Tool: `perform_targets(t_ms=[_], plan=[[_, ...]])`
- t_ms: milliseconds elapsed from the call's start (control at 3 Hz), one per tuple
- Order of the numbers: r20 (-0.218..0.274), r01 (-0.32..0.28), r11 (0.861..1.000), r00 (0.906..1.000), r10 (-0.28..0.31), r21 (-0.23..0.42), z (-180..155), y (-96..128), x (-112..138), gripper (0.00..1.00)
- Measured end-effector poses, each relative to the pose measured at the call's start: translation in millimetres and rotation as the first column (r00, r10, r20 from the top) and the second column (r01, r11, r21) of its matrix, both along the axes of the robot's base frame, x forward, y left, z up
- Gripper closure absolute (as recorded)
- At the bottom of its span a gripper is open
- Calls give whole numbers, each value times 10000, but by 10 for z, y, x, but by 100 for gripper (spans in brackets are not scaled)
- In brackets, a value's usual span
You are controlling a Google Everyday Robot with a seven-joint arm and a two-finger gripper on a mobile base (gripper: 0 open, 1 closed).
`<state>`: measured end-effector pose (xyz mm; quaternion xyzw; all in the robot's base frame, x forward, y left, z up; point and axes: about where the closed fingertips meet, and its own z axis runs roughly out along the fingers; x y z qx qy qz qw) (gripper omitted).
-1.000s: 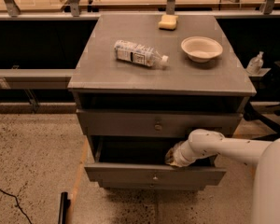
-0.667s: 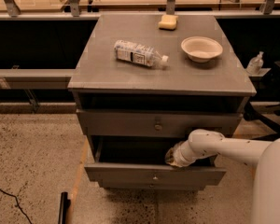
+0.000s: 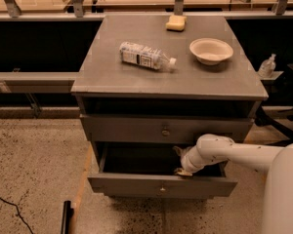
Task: Open middle drawer
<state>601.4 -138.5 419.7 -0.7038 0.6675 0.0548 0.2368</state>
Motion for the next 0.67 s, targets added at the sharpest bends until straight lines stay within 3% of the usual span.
perform_targets(t_ms=[333, 667], plan=[[1, 0, 10000, 10000, 0, 0, 0, 12, 24, 16], [974, -262, 9993, 9948, 287, -274, 266, -15, 27, 39]])
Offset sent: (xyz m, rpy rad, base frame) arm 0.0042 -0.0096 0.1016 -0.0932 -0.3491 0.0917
